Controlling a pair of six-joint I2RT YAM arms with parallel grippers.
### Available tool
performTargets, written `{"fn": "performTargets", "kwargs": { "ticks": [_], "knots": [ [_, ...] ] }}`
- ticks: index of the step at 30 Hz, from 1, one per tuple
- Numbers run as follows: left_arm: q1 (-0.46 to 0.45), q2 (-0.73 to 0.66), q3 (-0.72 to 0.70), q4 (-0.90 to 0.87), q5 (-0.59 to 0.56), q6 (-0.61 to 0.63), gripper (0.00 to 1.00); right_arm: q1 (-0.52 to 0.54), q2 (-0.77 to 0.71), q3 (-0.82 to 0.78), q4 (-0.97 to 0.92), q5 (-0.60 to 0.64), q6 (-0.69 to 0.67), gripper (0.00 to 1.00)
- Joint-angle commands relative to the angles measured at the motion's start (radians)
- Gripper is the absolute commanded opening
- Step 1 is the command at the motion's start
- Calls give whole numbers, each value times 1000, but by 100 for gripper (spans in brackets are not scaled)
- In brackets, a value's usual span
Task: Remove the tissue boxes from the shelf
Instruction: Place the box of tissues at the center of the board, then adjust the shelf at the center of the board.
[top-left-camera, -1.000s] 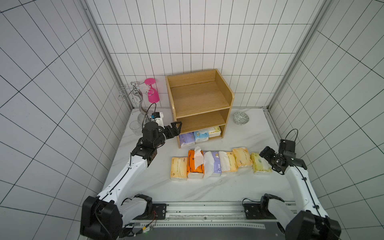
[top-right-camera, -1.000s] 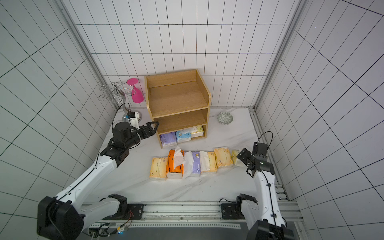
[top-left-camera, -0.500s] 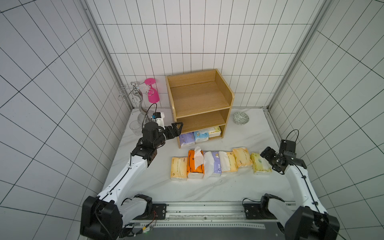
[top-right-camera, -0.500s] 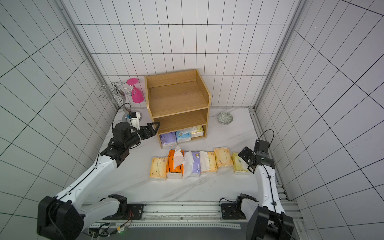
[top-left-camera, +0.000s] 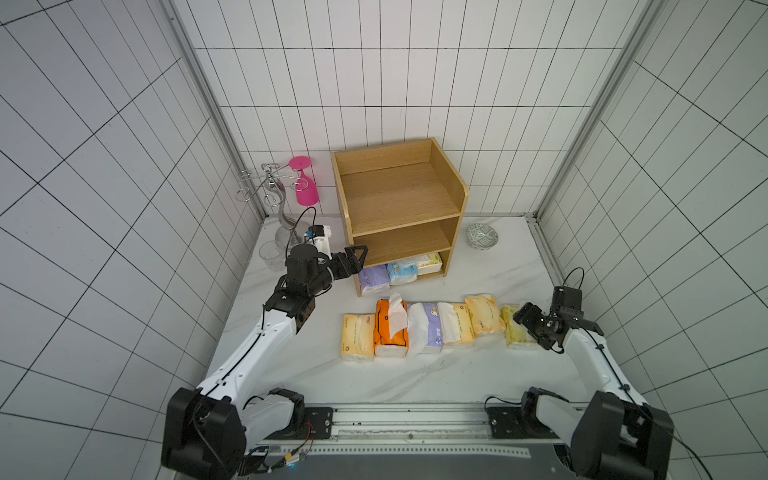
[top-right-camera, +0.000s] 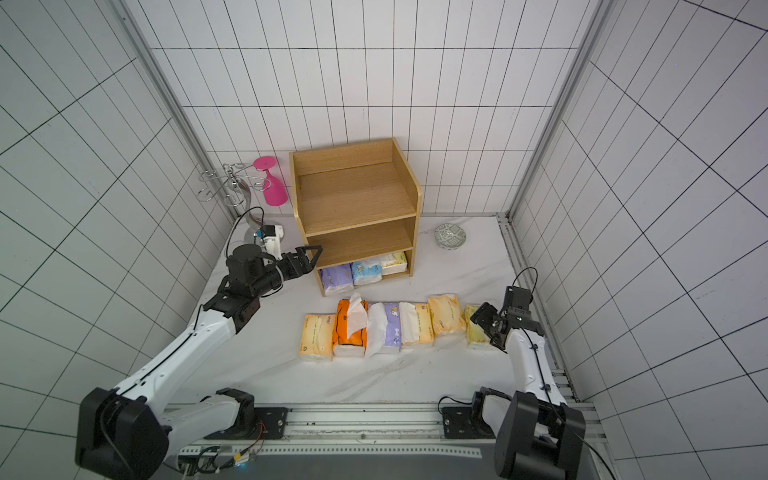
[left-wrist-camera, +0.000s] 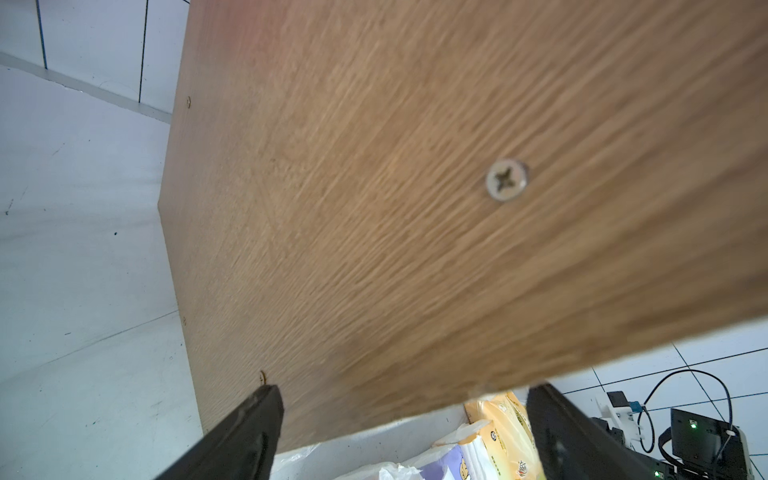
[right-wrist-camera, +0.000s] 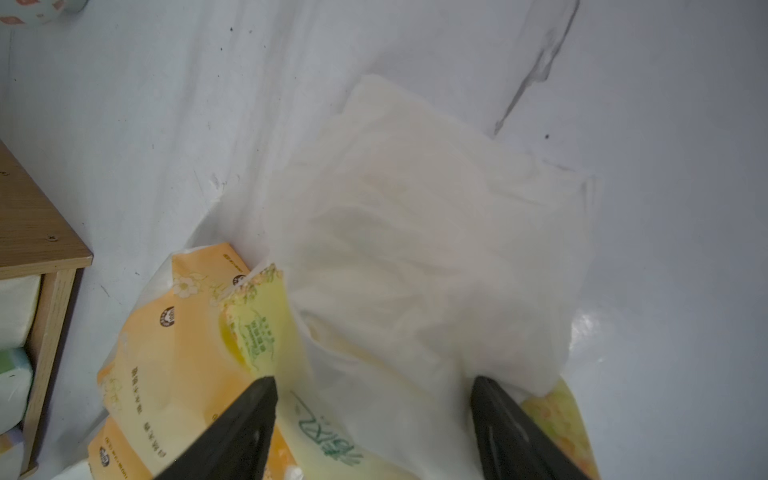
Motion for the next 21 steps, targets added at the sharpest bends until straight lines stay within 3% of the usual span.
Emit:
{"fn": "performTargets", "kwargs": {
  "ticks": [1,3,10,17,21],
  "knots": [
    [5,-47,-24,-16,-21,-2,96,-7,-111,-86,-209,89,-67,3],
    [5,-63,-30,-17,-19,-7,96,-48,-182,-132,-287,102,-69,4],
    [5,-88,-16,-31,-14,-10,96,-346,-383,-236,-471,80,-137,7],
    [5,-74,7,-34,-4,-7,96,-625,-378,-295,-496,-34,-209,6],
    [5,-56,18,-31,4,-5,96,-725,-330,-328,-494,-68,-248,6]
  ]
}}
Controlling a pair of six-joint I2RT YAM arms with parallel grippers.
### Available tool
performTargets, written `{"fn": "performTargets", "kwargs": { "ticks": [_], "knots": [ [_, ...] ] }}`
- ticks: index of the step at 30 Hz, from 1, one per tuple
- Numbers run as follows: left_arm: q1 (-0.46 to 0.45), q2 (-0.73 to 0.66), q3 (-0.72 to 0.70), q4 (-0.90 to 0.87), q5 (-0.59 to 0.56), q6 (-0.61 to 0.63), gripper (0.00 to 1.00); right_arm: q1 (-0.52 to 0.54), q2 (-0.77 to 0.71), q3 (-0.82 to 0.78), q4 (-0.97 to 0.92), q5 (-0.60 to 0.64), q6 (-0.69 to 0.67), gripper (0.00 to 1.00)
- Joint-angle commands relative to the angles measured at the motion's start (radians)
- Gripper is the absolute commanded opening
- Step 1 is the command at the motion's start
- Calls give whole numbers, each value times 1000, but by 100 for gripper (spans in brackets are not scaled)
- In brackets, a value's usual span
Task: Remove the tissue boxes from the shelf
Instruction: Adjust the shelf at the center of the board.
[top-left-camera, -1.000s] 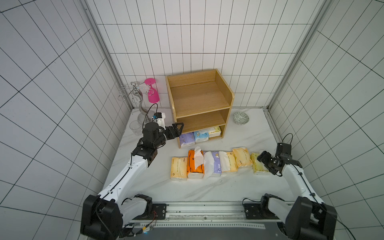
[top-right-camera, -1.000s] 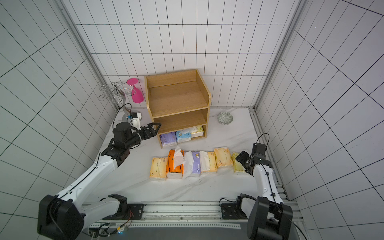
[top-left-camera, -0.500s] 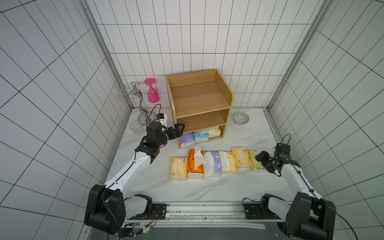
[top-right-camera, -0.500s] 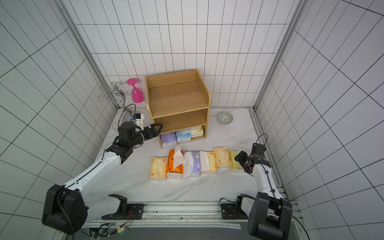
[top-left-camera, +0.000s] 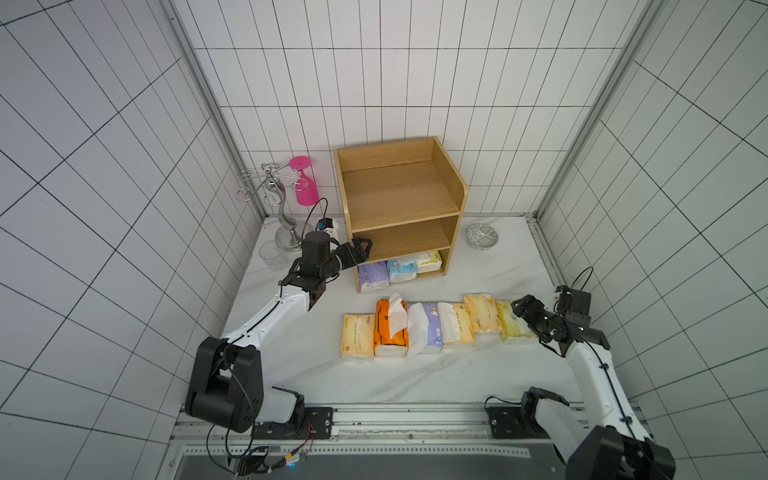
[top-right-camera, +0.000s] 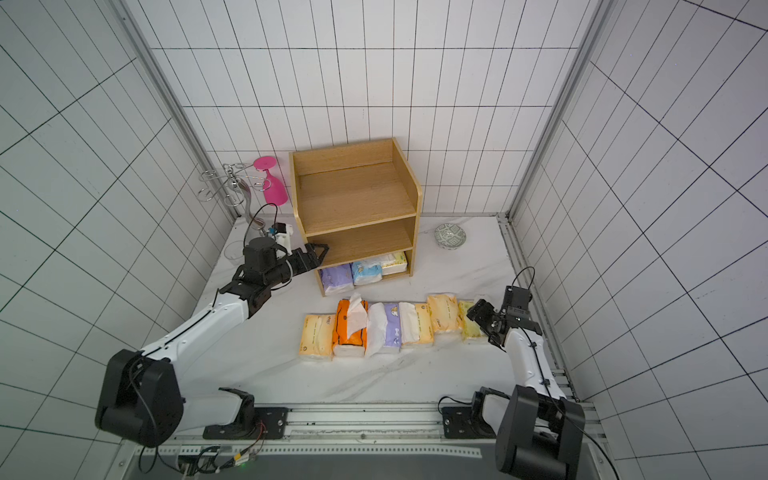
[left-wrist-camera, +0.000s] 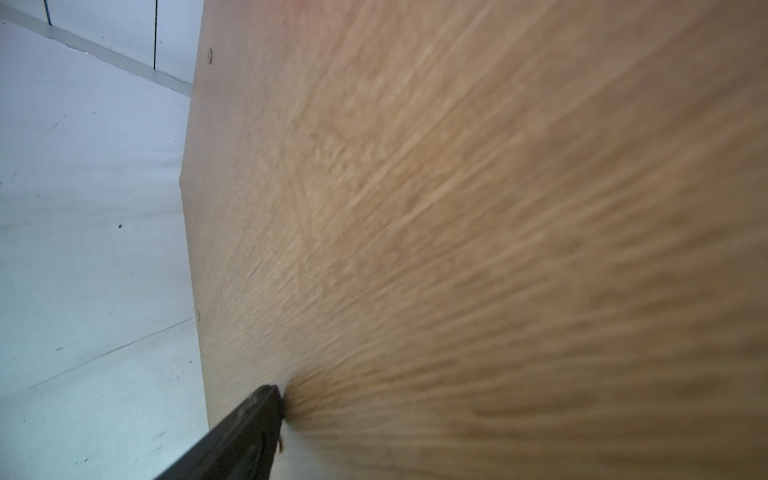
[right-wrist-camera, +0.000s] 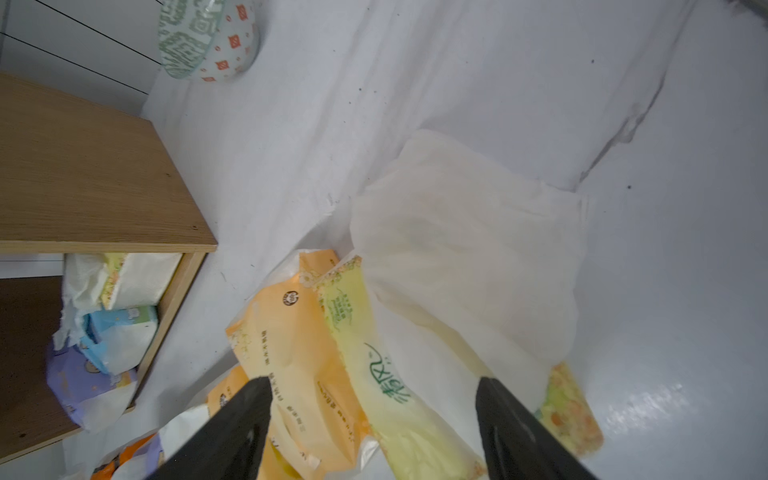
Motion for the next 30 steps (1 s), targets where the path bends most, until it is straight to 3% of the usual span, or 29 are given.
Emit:
{"fn": "performTargets", "kwargs": {
  "ticks": [1,3,4,6,9,11,17,21,30],
  "knots": [
    [5,16,31,0,12,6,96,-69,29,-43,-19,-65,-58,7],
    [4,25,31,5,14,6,96,-87,33,-66,-6,-83,-62,11],
    [5,29,31,7,15,6,96,-88,29,-75,-4,-76,-53,19],
    [5,35,31,11,19,6,96,-90,17,-93,-2,-59,-33,51],
    [5,42,26,16,27,5,96,-92,-14,-105,-8,-56,-6,75],
    [4,41,20,17,25,5,96,-93,-38,-100,-18,-37,5,83],
    [5,46,5,25,39,5,96,-127,-19,-19,-27,10,-4,88],
    [4,46,-3,26,45,5,96,-146,75,27,-27,-49,-19,87],
    [3,45,-9,29,77,12,96,-166,70,-39,21,-43,-24,87]
  ]
}}
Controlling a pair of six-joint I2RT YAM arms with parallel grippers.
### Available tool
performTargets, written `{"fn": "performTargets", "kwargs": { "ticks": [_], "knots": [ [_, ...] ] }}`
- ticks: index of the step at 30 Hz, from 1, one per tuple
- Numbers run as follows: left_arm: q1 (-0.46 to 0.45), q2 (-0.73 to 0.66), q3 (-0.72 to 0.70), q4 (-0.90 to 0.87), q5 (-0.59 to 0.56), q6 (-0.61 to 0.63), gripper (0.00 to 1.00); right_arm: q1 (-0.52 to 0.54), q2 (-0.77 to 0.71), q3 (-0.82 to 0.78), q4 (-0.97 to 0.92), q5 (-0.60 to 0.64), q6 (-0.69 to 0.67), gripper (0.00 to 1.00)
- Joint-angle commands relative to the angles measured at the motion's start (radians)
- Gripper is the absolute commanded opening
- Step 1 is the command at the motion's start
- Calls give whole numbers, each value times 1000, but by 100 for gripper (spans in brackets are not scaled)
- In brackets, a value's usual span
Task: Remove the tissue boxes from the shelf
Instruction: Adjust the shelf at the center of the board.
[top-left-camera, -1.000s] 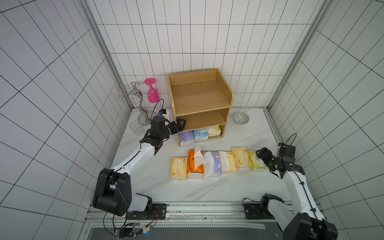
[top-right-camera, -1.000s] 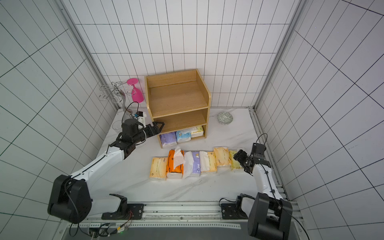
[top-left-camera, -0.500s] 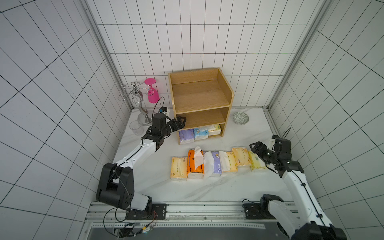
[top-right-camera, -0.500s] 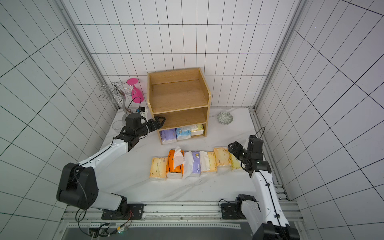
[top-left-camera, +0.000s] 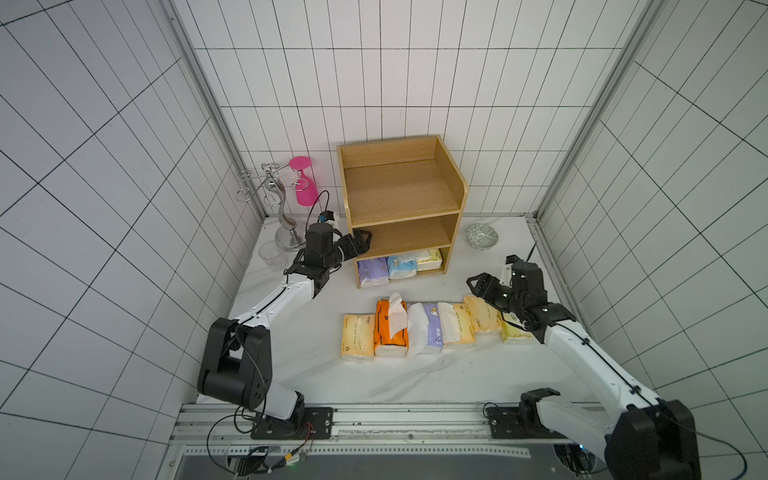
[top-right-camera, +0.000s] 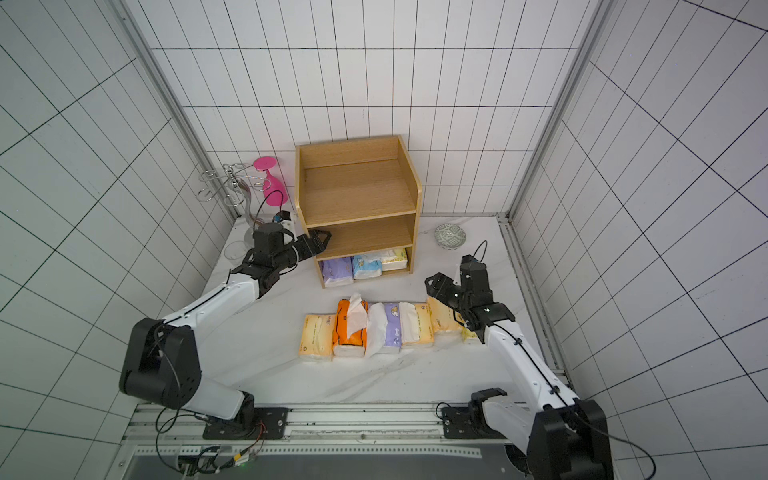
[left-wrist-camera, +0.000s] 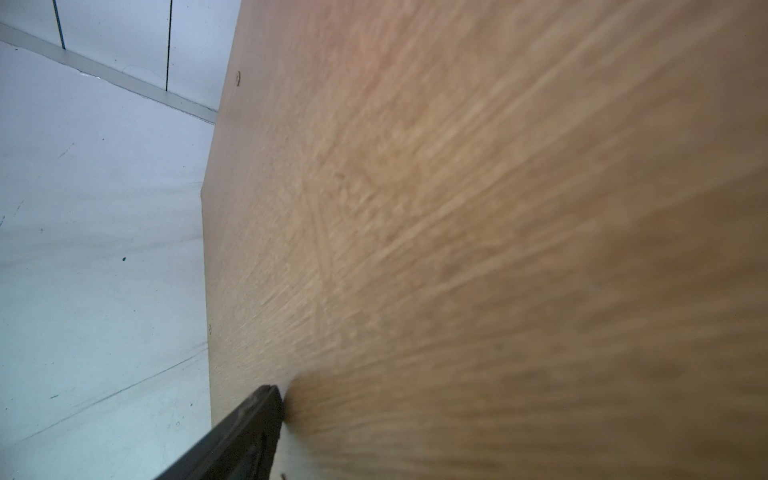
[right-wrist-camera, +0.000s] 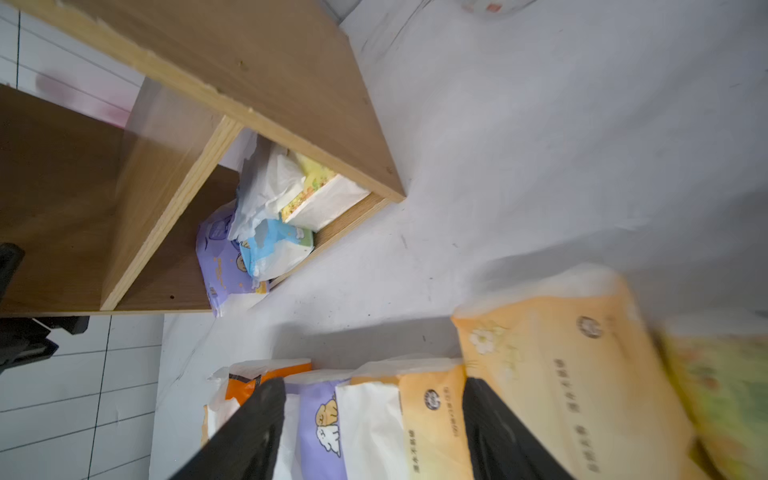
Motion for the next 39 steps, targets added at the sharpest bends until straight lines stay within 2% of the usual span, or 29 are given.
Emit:
{"fn": "performTargets", "kwargs": {
  "ticks": [1,5,14,18,21,26,29,32,35,39],
  "knots": [
    [3,2,-10,25,49,11,96,-25,18,-27,15,0,-13,87],
    [-2,-2,-24,43,82,14,96,-32,73,-73,65,-60,-13,84],
    [-5,78,12,57,56,5,96,-30,144,-159,196,-229,1,72],
    [-5,127,34,74,36,1,96,-29,153,-163,217,-261,-5,67],
    [-5,172,60,87,35,-1,96,-28,146,-149,199,-253,-16,69],
    [-3,231,99,102,27,-6,96,-29,61,-113,139,-205,-6,83],
    [-2,262,122,109,25,-4,96,-28,-20,-76,107,-201,10,83],
    [0,293,151,106,24,-2,96,-25,-71,-56,136,-280,41,81],
    [2,321,178,109,25,0,96,38,-87,-32,182,-327,93,78],
    [1,355,205,117,33,4,95,254,-55,27,223,-204,138,78]
  ]
}}
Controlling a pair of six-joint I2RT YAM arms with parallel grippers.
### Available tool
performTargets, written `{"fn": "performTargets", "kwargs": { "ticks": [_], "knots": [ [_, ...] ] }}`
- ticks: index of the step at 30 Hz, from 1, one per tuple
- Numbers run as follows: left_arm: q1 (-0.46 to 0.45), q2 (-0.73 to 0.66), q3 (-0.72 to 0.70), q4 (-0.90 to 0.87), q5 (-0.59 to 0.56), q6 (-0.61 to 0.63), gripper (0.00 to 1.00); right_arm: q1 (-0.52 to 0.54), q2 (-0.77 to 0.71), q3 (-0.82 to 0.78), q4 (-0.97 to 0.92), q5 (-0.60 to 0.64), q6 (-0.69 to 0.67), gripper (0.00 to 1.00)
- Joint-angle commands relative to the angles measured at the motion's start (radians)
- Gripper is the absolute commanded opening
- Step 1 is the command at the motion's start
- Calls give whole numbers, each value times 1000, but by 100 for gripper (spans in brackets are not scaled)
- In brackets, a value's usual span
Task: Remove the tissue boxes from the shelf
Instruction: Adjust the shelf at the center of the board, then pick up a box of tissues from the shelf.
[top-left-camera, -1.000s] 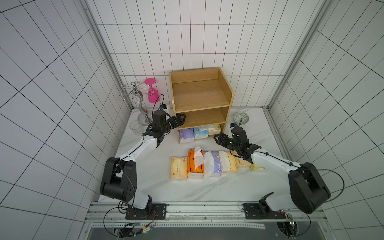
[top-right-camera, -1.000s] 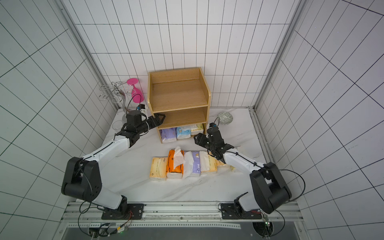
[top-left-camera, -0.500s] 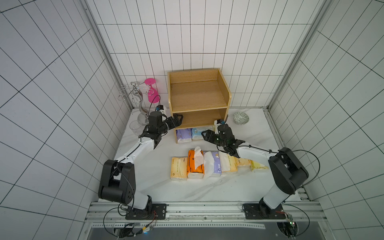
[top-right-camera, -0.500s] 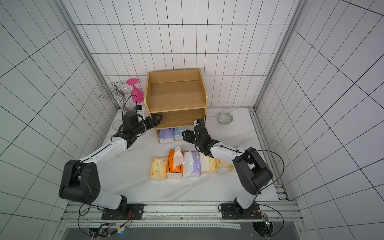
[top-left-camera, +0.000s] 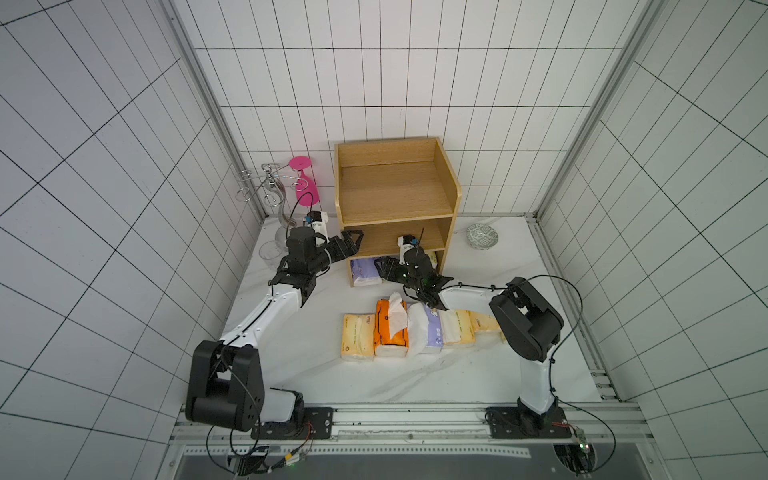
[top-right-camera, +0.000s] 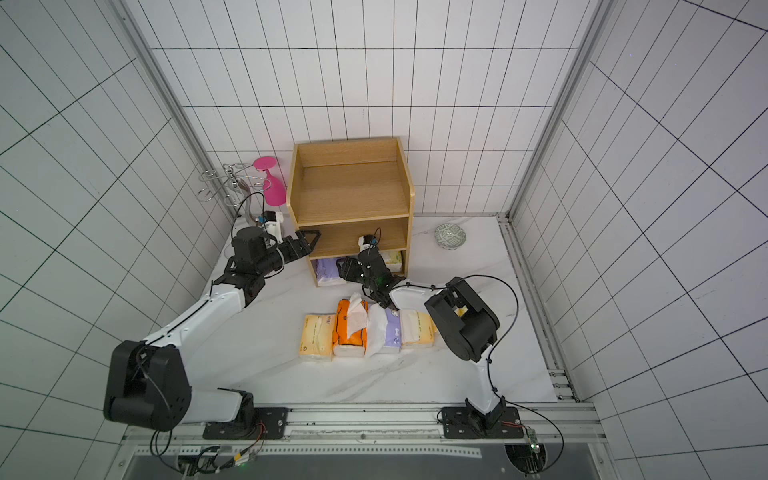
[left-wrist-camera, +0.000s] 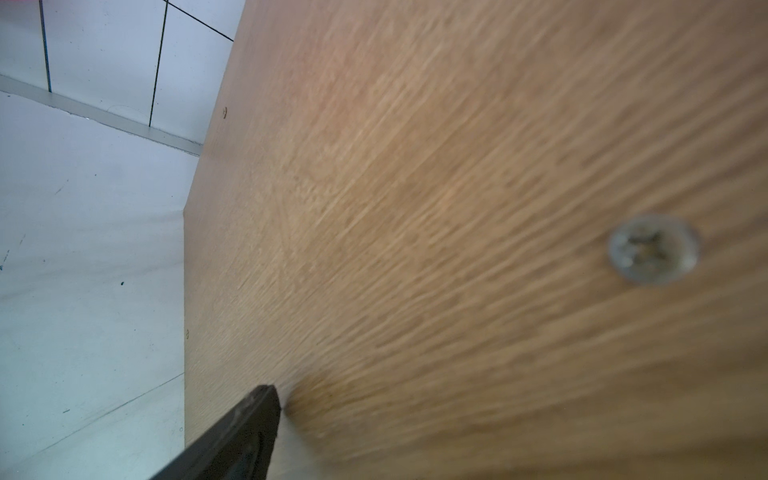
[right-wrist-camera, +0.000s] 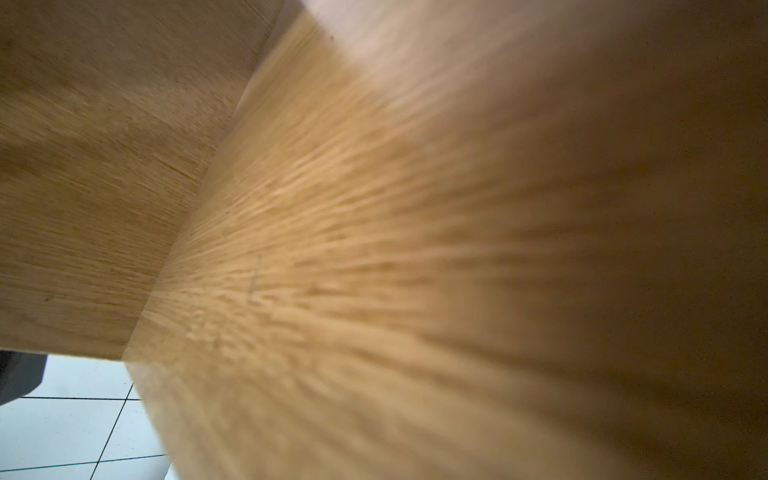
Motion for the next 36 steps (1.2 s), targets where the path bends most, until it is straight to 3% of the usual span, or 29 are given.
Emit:
{"fn": "performTargets", "kwargs": {
  "ticks": [1,4,9,15,20,27,36],
  "knots": [
    [-1,33,48,56,13,5,95,155,39,77,79,60,70,78],
    [1,53,65,60,8,14,95,287,134,78,234,73,143,74],
    [7,86,96,73,13,12,96,514,315,123,458,200,186,70],
    [45,77,78,81,22,-10,96,660,556,202,700,244,230,65],
    [97,27,35,91,88,-16,96,750,742,328,760,257,223,64],
    [101,-72,-45,93,118,5,97,827,952,440,877,263,245,60],
    [102,-78,-54,83,146,30,98,890,1117,575,886,280,247,58]
  ]
}}
